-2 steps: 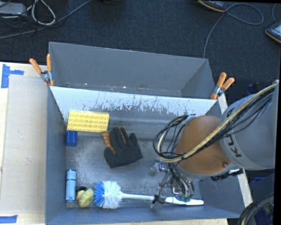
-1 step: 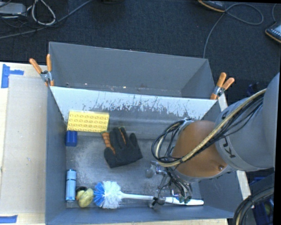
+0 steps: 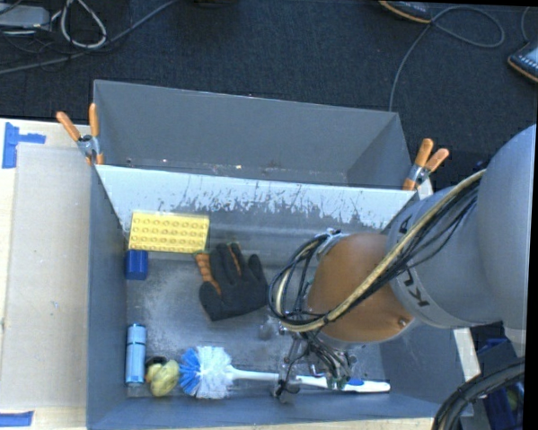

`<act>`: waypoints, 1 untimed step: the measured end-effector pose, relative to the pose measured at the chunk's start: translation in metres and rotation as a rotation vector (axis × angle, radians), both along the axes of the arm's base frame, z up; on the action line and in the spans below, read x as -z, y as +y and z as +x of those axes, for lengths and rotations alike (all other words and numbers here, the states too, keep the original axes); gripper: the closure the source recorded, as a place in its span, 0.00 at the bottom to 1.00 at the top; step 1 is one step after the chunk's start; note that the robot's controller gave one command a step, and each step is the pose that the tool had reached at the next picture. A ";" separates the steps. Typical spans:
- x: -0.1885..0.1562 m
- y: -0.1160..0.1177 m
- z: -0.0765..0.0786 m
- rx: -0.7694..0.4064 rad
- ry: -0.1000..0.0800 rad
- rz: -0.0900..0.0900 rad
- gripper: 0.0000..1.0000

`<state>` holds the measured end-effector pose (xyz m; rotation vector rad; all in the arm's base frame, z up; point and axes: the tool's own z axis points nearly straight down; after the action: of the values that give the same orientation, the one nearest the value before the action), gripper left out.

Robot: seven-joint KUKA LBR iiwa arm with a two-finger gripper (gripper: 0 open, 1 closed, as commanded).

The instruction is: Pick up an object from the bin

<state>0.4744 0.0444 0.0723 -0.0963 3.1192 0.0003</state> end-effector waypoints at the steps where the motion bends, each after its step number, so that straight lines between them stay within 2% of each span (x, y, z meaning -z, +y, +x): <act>1: 0.001 -0.026 0.000 0.078 0.010 0.001 1.00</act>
Offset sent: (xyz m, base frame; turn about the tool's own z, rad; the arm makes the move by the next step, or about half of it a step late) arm 0.0000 0.0000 0.0000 0.0000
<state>0.4746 0.0181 0.0712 0.0254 3.1308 0.0014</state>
